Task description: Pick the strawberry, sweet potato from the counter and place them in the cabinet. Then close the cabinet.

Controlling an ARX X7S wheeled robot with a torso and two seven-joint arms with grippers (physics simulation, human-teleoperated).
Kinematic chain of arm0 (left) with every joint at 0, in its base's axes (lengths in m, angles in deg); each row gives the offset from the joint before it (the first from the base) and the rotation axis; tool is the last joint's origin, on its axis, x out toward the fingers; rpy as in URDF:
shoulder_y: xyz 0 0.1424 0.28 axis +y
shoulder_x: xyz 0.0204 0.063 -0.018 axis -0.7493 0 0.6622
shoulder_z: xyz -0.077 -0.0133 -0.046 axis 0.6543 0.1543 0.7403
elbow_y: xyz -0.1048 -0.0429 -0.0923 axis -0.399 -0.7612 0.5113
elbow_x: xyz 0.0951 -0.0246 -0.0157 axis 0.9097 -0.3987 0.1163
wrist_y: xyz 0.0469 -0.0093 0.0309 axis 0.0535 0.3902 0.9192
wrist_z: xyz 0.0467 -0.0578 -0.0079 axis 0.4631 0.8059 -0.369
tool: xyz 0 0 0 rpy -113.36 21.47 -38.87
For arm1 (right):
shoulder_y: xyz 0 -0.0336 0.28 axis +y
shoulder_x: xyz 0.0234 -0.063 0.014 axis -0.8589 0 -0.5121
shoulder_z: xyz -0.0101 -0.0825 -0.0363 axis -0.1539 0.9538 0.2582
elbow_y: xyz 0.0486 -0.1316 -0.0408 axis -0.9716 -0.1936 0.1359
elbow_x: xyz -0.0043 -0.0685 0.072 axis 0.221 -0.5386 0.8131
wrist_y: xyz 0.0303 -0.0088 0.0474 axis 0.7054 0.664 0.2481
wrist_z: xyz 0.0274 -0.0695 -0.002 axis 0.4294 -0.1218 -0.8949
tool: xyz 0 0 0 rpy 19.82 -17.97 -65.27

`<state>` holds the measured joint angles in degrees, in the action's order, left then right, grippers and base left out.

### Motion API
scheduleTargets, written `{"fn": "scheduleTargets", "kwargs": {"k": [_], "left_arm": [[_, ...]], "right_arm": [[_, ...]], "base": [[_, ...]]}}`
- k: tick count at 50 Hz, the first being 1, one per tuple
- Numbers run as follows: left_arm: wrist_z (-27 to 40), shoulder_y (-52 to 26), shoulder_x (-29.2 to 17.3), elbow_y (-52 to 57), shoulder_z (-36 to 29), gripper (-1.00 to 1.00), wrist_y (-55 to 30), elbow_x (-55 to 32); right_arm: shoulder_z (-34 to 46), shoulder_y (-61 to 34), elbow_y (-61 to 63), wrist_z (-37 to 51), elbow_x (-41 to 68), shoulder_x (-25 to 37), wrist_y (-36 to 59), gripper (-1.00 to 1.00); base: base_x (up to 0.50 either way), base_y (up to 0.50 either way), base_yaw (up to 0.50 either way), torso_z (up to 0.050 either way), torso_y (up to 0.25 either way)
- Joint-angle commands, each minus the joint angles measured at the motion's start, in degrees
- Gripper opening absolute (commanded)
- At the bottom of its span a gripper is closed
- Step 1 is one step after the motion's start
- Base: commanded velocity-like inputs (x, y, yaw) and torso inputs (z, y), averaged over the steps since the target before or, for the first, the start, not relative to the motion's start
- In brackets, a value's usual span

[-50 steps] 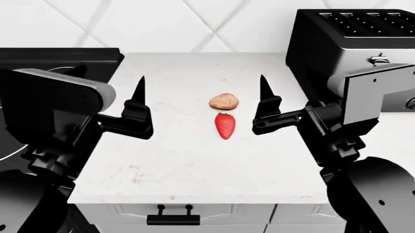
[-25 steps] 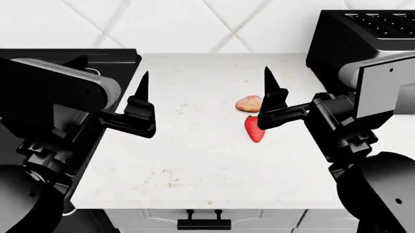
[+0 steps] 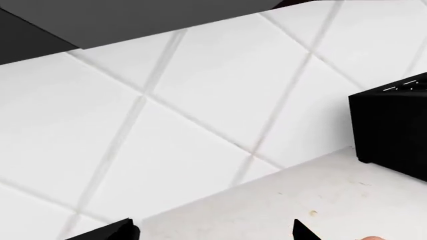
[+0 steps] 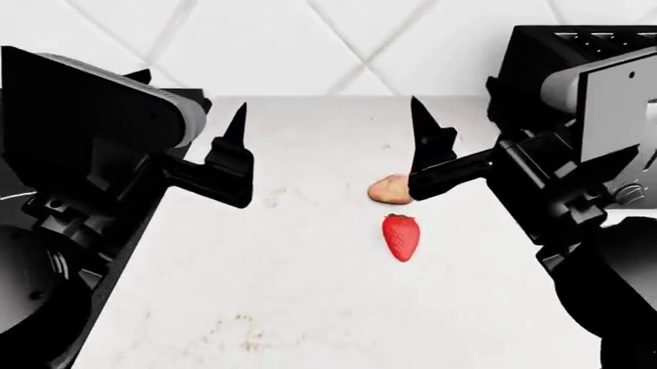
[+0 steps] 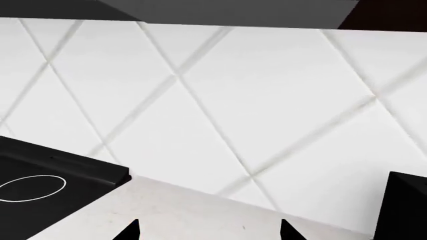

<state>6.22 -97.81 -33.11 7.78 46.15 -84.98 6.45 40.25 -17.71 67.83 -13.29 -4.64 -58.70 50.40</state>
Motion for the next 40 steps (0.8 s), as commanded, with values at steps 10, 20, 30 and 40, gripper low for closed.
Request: {"fn": "scheduleTargets", "kwargs": {"k": [10,20,30,40], "left_arm": [[5.3,-5.2,-4.1,-4.6,-4.0,1.00,2.7,-6.9],[7.7,-7.1,-4.8,-5.2,-5.4,1.00,3.2,-9.7],[8.6,-7.7,-5.5,-5.5,-7.0,1.00,4.2,-10.4],[9.5,-8.2,-6.1,-5.9,-8.9,1.00,4.6,-10.8]], "right_arm": [[-2.0,-7.2,-3.4,7.5,13.4,3.0,4.4,1.00],[-2.6,-7.9,-4.4,11.0,18.2,4.8,3.8,1.00],[-2.4,-7.2,-4.9,12.4,20.4,6.5,2.7,1.00],[-2.3,-6.7,-5.2,13.1,21.7,7.6,1.6,1.00]], "base": [[0.22,0.00,0.00,0.050,0.000],[0.24,0.00,0.00,0.050,0.000],[0.24,0.00,0.00,0.050,0.000],[0.17,0.00,0.00,0.024,0.000]]}}
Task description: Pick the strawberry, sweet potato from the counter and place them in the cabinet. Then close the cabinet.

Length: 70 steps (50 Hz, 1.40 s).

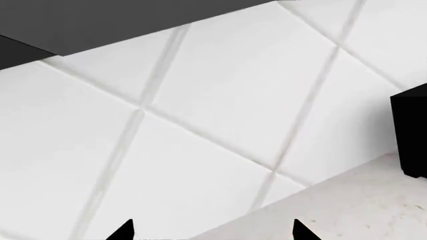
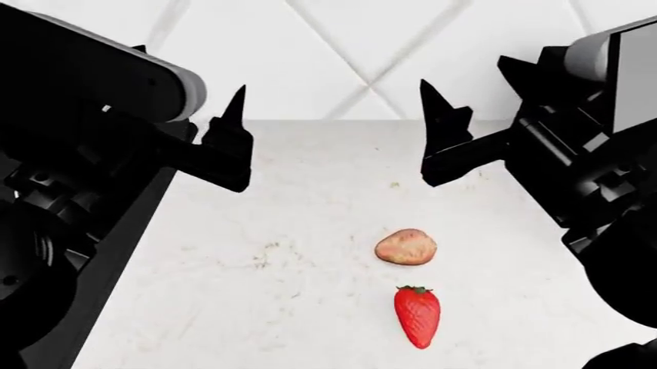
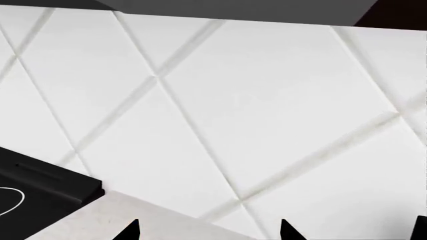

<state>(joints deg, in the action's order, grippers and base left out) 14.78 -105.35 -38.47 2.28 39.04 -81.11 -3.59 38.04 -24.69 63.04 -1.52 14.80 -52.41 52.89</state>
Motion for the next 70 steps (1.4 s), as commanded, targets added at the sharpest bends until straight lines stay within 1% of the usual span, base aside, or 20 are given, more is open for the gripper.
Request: {"fn": "scheduleTargets", "kwargs": {"k": [1,9,12,14,18,25,33,40,44,49,57,65,70], "left_arm": [[1.0,-0.8,-0.8,-0.4,-1.9,1.00,0.8,-0.7],[2.0,-1.2,-1.2,-0.4,-2.4,1.00,1.7,-2.3],[2.0,-1.1,-1.4,-0.3,-2.6,1.00,2.0,-2.3],[1.9,-0.9,-1.6,-0.2,-2.7,1.00,2.3,-2.3],[1.7,-0.4,-1.9,0.1,-2.8,1.00,2.8,-2.1],[1.5,0.1,-2.6,0.4,-2.9,1.00,3.7,-2.1],[1.1,0.7,-3.1,0.7,-3.2,1.00,4.6,-1.6],[1.3,1.0,-3.6,0.9,-3.4,1.00,5.1,-1.7],[0.8,1.4,-3.8,1.0,-3.5,1.00,5.6,-1.1],[0.9,1.3,-3.9,0.9,-3.7,1.00,5.9,-1.2],[0.0,2.8,-4.2,1.4,-4.0,1.00,6.8,0.0],[0.4,2.5,-4.6,1.3,-4.4,1.00,7.2,-0.5],[1.0,2.1,-4.8,1.0,-4.6,1.00,7.3,-1.0]], "right_arm": [[-0.3,0.2,-0.4,1.4,2.5,1.4,-0.8,1.00],[-0.9,-0.8,-0.6,2.6,4.9,2.3,0.5,1.00],[-0.3,-1.3,-1.4,3.4,7.6,3.2,1.9,1.00],[0.9,-1.3,-2.3,5.0,11.8,4.7,2.3,1.00],[3.0,-1.9,-4.2,10.5,24.0,8.5,2.1,1.00],[6.2,-3.3,-5.9,17.2,40.2,14.8,0.7,1.00],[7.8,-3.7,-5.2,20.1,51.6,20.6,-2.5,1.00],[9.6,-5.0,-4.4,21.7,58.6,25.5,-4.7,1.00],[11.1,-5.2,-3.9,22.4,61.2,27.9,-5.2,1.00],[13.6,-5.9,-3.5,21.4,62.7,29.9,-3.5,1.00],[19.5,-9.0,-4.3,19.8,63.2,31.1,-0.7,1.00],[24.1,-10.9,-5.6,18.7,59.7,30.0,0.8,1.00],[25.5,-9.6,-5.0,15.4,55.6,30.3,1.4,1.00]], "base": [[0.00,0.00,0.00,0.000,0.000],[0.00,0.00,0.00,0.000,0.000],[0.00,0.00,0.00,0.000,0.000],[0.00,0.00,0.00,0.000,0.000],[0.00,0.00,0.00,0.000,0.000],[0.00,0.00,0.00,0.000,0.000],[0.00,0.00,0.00,0.000,0.000],[0.00,0.00,0.00,0.000,0.000],[0.00,0.00,0.00,0.000,0.000],[0.00,0.00,0.00,0.000,0.000],[0.00,0.00,0.00,0.000,0.000],[0.00,0.00,0.00,0.000,0.000],[0.00,0.00,0.00,0.000,0.000]]}}
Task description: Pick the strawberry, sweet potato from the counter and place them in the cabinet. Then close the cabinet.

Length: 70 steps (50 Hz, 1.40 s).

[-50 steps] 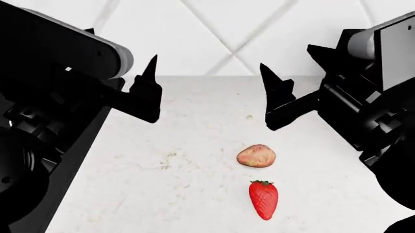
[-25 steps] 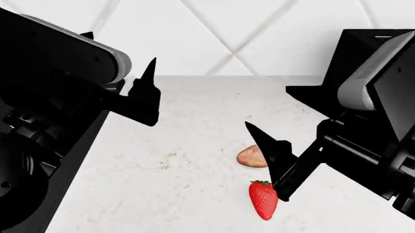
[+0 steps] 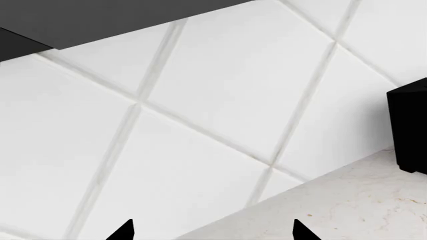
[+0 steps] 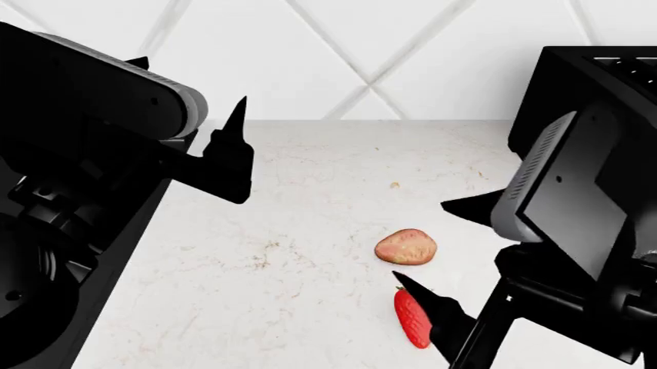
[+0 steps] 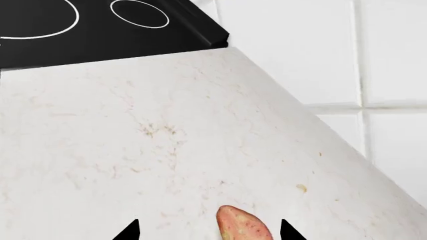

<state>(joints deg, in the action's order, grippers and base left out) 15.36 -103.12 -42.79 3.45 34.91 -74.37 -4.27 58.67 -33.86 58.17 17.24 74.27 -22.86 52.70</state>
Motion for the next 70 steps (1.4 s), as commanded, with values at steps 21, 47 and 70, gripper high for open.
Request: {"fn": "scheduleTargets", "kwargs": {"k": [21,47,70], "left_arm": [[-1.7,1.5,-1.3,0.4,-1.2,1.00,2.4,2.3],[-1.9,2.0,-1.9,0.6,-2.3,1.00,3.8,2.7],[-3.4,3.1,-2.6,0.8,-3.2,1.00,5.4,4.6]], "right_arm": [[11.9,0.7,0.3,-4.4,-1.8,4.0,-2.8,1.00],[14.0,7.5,0.0,-14.0,-17.9,1.8,-1.5,1.00],[20.7,10.5,-1.5,-20.3,-31.7,0.6,-3.9,1.00]], "base": [[0.00,0.00,0.00,0.000,0.000],[0.00,0.00,0.00,0.000,0.000],[0.00,0.00,0.00,0.000,0.000]]}}
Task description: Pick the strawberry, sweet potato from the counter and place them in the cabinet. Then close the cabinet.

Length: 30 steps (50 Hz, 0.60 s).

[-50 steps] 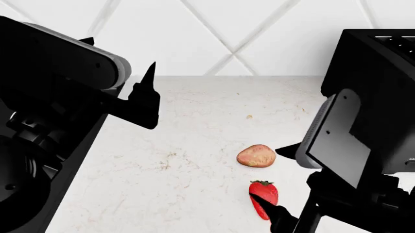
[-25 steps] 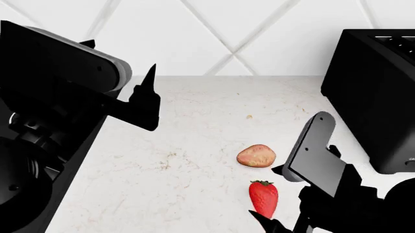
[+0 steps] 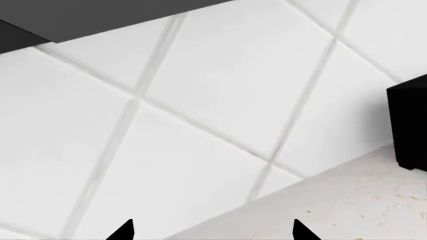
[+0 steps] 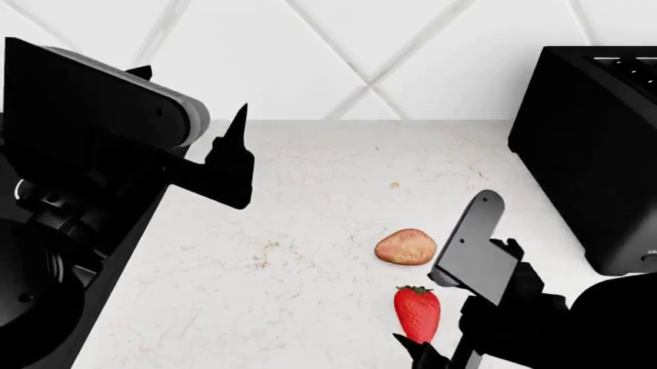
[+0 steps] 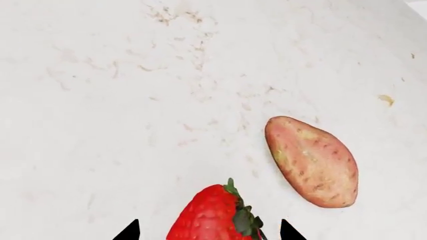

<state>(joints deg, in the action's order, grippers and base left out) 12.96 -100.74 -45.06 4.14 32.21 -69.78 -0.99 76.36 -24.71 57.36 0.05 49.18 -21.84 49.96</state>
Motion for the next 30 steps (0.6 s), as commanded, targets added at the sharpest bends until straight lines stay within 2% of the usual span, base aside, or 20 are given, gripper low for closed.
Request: {"fn": "scheduleTargets", "kwargs": {"k": [1,19,20,30], "left_arm": [[-1.0,0.7,-0.4,0.1,-0.5,1.00,0.8,1.3],[0.0,-0.2,-0.8,0.0,-1.1,1.00,1.0,0.0],[0.0,-0.1,-0.8,0.0,-1.1,1.00,1.1,0.1],[-0.8,0.6,-1.0,0.2,-1.6,1.00,1.7,1.2]], "right_arm": [[3.3,1.4,-0.8,-3.1,-6.8,-0.3,-1.1,1.00],[7.1,2.3,-1.3,-2.9,-8.9,0.4,-1.3,1.00],[7.2,2.3,-1.3,-3.0,-9.0,0.4,-1.5,-1.00],[6.9,1.1,-0.4,-3.0,-8.0,0.7,-2.9,-1.00]], "base": [[0.00,0.00,0.00,0.000,0.000],[0.00,0.00,0.00,0.000,0.000],[0.00,0.00,0.00,0.000,0.000],[0.00,0.00,0.00,0.000,0.000]]}}
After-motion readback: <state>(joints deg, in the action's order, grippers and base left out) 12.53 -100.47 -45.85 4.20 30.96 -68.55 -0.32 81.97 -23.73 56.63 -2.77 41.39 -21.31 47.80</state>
